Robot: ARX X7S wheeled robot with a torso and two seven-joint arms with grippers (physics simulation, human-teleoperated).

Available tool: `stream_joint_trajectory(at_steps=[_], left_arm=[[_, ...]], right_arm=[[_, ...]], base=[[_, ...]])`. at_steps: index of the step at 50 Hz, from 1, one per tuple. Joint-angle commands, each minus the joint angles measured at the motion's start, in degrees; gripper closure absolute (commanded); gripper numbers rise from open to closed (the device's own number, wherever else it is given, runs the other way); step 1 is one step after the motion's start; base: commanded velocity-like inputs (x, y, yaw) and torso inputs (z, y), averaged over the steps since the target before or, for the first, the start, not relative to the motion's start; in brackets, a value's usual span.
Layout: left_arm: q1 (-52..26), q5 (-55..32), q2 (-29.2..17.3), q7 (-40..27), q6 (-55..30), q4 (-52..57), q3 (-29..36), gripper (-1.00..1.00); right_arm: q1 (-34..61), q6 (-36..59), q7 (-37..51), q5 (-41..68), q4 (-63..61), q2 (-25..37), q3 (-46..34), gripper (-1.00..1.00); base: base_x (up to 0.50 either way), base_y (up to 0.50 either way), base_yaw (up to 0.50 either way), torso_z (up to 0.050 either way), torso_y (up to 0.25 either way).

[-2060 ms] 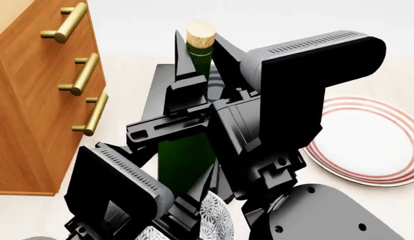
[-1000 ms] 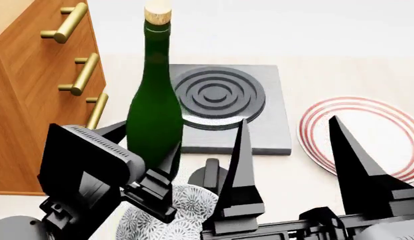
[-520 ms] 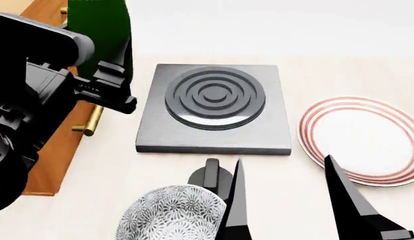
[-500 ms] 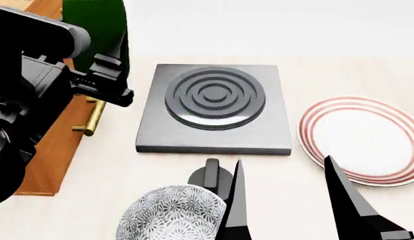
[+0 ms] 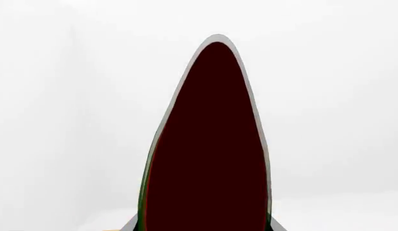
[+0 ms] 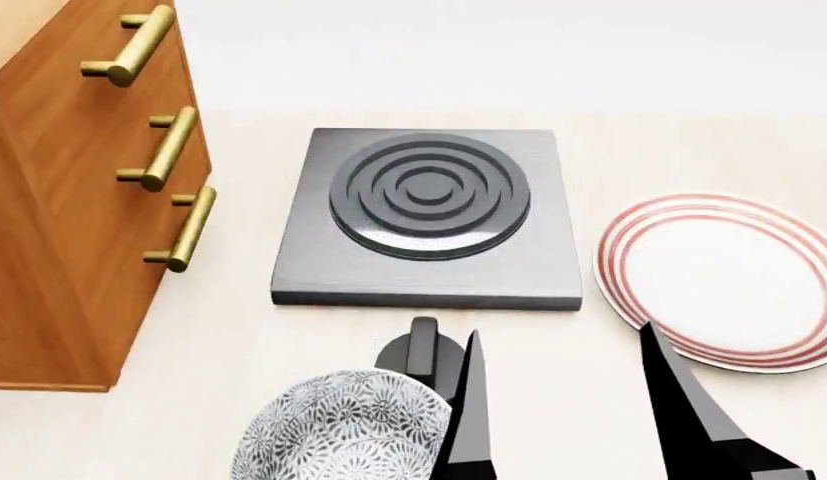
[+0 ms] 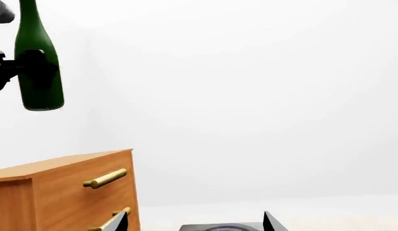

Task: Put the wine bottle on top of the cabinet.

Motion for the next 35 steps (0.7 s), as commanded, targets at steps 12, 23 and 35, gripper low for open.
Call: stream_joint_trajectory(at_steps=[12,23,35], left_arm=[[-17.3,8.64,7.95,6.61,5.94,-33.37,1.15,1.0],[-13.38,3.74,7.33,12.29,2.81,-32.81,-1.49,1.0],[-10.16,1.56,5.52,11.84,-0.51,-30.91,-2.45,1.0]], right_arm=[[0.78,-0.39,-0.22,1.0,0.59,0.05,-1.47,-1.0],[0.74,-0.55,-0.4,0.6,0.36,0.48,-2.4,-1.0],[0.68,-0.59,-0.2,0.32,0.05,0.75,-3.18,-1.0]], base=[[0.0,0.0,0.0,0.0,0.001],[0.0,0.0,0.0,0.0,0.001],[0.0,0.0,0.0,0.001,0.001]])
